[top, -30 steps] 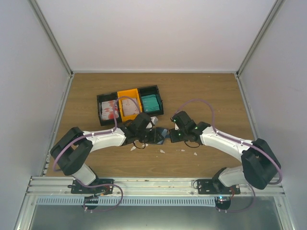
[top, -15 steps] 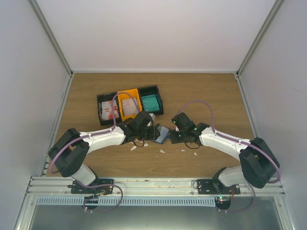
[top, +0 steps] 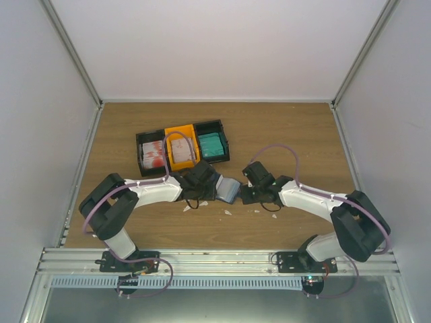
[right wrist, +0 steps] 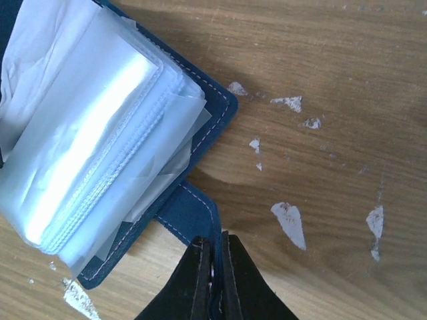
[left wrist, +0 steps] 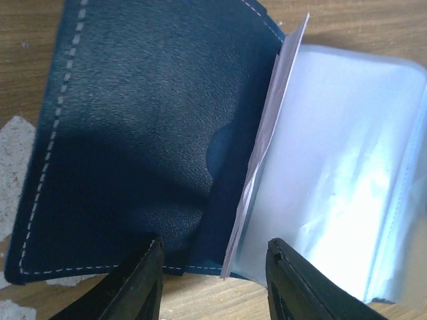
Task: Put the credit cards into the card holder
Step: Open the card holder at the center of the board.
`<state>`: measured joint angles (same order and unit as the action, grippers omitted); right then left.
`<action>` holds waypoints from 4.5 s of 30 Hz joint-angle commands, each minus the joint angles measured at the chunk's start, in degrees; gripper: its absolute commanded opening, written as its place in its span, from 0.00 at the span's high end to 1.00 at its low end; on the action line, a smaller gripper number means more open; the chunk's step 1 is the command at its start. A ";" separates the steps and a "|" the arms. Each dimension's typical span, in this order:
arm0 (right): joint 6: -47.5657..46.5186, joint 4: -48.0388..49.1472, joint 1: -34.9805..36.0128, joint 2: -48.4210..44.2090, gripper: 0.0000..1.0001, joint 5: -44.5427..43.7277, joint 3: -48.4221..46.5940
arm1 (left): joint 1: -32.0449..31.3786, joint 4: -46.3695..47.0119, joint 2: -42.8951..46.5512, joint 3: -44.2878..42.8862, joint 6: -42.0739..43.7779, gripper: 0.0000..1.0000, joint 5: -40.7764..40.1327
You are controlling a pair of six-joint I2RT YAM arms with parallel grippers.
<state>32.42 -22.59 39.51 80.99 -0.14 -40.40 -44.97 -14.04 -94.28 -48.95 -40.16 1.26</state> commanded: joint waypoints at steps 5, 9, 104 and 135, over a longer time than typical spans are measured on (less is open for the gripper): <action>-3.37 6.02 -2.73 1.82 0.98 -2.07 -0.24 | -0.12 1.54 -2.16 -1.18 1.03 0.64 0.94; -2.11 4.48 -2.83 -0.12 0.86 -3.03 -2.32 | -0.17 1.66 -2.42 -0.89 0.43 0.71 2.09; 6.31 41.19 -3.52 28.13 0.23 34.71 -11.52 | 4.06 9.49 23.14 17.86 -14.13 0.89 3.41; -4.83 18.93 2.15 20.84 0.55 29.39 -1.00 | 10.96 13.87 16.94 11.75 0.01 0.88 23.02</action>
<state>28.73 6.57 41.15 100.49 32.45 -43.18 -34.33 -4.38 -73.58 -34.87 -43.29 18.46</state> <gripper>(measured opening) 0.460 0.118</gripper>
